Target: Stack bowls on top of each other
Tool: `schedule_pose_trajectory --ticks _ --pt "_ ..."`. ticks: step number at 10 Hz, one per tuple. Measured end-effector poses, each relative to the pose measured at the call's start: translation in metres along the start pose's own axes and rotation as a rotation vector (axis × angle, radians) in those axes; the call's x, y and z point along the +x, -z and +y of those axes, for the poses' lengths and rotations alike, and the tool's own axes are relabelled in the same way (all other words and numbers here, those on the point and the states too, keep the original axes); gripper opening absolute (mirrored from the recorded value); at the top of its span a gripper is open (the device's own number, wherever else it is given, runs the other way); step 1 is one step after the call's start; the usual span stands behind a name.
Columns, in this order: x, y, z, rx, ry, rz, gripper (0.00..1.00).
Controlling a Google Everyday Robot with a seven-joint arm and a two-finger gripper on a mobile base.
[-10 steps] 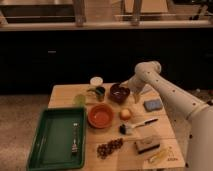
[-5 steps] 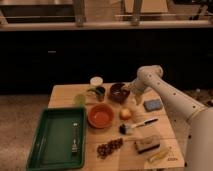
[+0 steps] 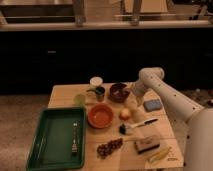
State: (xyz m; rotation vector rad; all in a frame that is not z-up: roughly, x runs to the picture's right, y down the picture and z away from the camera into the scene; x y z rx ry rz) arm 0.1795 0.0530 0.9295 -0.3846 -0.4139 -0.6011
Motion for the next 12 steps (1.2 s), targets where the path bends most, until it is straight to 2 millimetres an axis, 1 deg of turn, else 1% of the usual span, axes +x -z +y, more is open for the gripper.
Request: schedule_pose_trajectory --ticks 5,7,10,11,12 --pt "0.0 -0.016 0.006 -0.042 0.008 -0.017 0.8" --pt "-0.002 -0.02 0.005 -0.053 0.015 -0.024 0.8" --pt "-0.002 -0.023 0.006 -0.061 0.017 -0.029 0.79" --pt "-0.003 -0.023 0.006 -0.061 0.022 -0.031 0.73" --pt "-0.003 -0.023 0.006 -0.059 0.025 -0.031 0.62"
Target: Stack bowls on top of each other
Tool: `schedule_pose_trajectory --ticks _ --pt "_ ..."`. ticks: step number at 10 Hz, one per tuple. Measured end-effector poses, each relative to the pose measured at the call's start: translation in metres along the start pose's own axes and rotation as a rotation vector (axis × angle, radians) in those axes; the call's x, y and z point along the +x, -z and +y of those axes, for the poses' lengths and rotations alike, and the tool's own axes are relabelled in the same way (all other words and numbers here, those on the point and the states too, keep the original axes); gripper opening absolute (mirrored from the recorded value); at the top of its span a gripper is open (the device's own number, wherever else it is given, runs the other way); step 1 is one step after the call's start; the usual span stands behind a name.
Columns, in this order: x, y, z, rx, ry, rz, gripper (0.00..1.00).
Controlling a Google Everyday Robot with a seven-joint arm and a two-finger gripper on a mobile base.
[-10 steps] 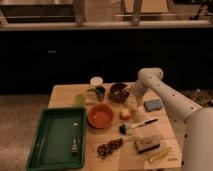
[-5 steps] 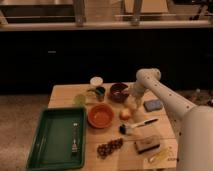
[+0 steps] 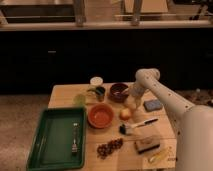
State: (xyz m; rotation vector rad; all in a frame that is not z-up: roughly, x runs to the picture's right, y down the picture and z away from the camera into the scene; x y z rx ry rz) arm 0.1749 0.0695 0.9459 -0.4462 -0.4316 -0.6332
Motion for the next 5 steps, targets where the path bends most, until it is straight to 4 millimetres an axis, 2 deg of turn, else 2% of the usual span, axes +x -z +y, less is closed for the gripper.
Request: schedule_pose_trajectory --ticks 4,5 --pt "-0.0005 0.003 -0.0004 0.01 0.003 0.001 0.2" --pt "-0.0004 0.003 0.0002 0.011 0.002 0.002 0.12"
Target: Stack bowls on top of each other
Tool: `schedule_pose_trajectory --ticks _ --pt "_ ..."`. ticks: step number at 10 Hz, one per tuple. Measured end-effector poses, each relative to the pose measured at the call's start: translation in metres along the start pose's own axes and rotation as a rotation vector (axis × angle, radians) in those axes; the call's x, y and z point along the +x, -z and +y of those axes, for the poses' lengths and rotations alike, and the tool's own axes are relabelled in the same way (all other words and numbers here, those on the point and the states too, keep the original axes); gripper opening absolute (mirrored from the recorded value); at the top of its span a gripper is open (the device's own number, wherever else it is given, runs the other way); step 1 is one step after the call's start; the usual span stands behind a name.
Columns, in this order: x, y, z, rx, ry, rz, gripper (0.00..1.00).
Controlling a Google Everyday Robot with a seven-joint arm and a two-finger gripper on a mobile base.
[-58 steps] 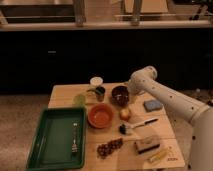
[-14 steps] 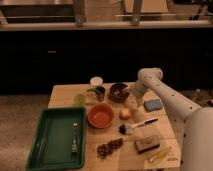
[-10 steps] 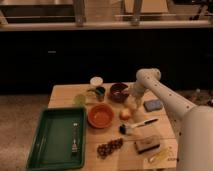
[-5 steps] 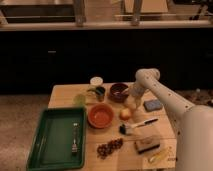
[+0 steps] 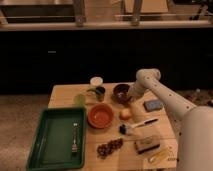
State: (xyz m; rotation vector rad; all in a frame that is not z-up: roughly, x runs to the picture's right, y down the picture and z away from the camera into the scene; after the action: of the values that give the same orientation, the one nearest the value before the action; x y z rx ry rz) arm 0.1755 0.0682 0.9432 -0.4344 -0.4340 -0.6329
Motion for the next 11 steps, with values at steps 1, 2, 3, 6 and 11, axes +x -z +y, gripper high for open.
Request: schedule_pose_trajectory --ticks 1,2,3,6,11 --pt "0.0005 0.0012 -0.0002 0.004 -0.005 0.002 0.03" --pt "0.0009 0.0017 0.0 0.007 -0.01 0.003 0.0" --pt "0.0015 0.0028 -0.0001 0.011 -0.014 0.004 0.0" --pt "0.0021 0.0047 0.0001 0.019 -0.019 0.005 0.0" --pt "0.002 0.0057 0.0011 0.018 -0.021 0.003 0.0"
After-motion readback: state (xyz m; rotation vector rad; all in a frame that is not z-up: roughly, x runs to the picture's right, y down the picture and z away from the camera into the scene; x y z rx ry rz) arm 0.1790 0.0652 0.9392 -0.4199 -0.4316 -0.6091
